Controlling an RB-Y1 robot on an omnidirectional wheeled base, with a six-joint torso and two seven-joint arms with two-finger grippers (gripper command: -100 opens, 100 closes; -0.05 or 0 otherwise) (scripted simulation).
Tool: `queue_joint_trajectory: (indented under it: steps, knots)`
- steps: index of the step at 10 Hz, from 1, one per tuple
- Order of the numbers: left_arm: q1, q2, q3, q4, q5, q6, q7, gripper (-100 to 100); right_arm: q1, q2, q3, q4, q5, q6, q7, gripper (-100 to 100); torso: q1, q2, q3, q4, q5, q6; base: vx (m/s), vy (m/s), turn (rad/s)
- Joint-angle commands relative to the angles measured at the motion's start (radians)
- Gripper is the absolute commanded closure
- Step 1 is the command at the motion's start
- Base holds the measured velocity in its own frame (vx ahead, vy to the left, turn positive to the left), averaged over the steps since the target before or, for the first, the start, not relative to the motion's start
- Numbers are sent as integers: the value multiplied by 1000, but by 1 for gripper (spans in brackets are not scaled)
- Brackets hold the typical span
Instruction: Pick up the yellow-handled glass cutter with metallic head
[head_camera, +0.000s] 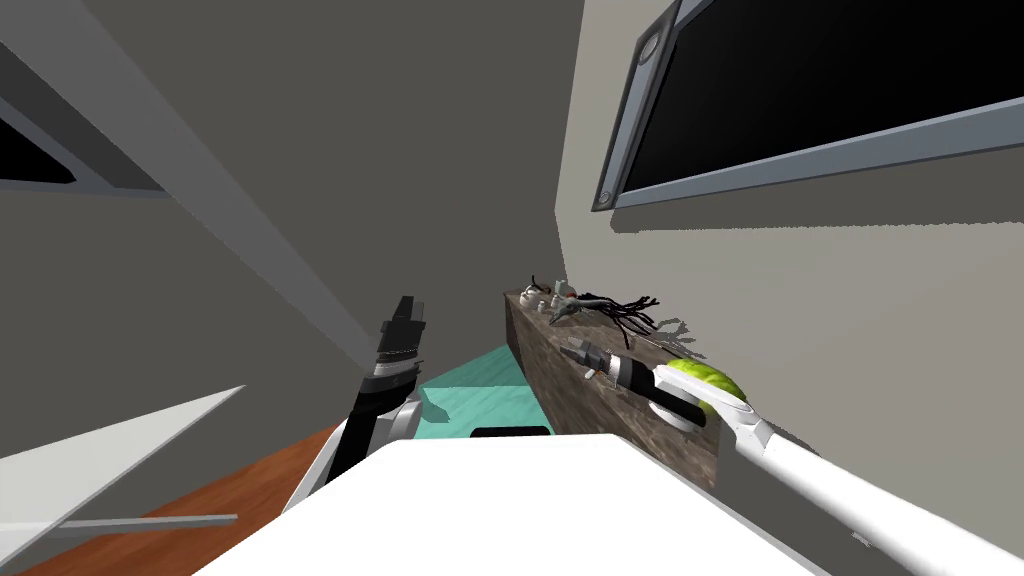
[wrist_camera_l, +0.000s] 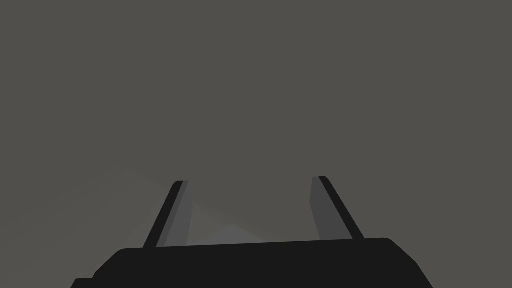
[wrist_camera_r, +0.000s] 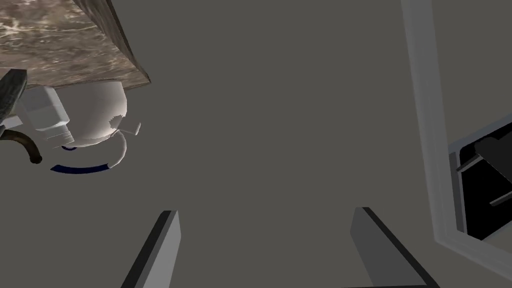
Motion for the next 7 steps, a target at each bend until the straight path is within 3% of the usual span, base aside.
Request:
queue_joint_trajectory:
  steps: [1,4,5,6,7]
  knots:
    - [0,0,0,0,0,0,0,0,0,-50,36,49,21,18,7,-100,0,0,0,0,0,0,84,82,-102]
    - [0,0,0,0,0,0,0,0,3,-114,59,77,34,32,10,-100,2,0,0,0,0,0,60,75,-59]
    - [0,0,0,0,0,0,0,0,6,-157,81,105,47,47,12,-100,1,0,0,0,0,-1,59,53,-71]
    - [0,0,0,0,0,0,0,0,6,-157,81,105,47,47,12,-100,0,0,0,0,0,0,51,42,-44]
    - [0,0,0,0,0,0,0,0,9,-199,104,131,60,61,15,-100,-1,0,0,0,0,-1,45,55,-77]
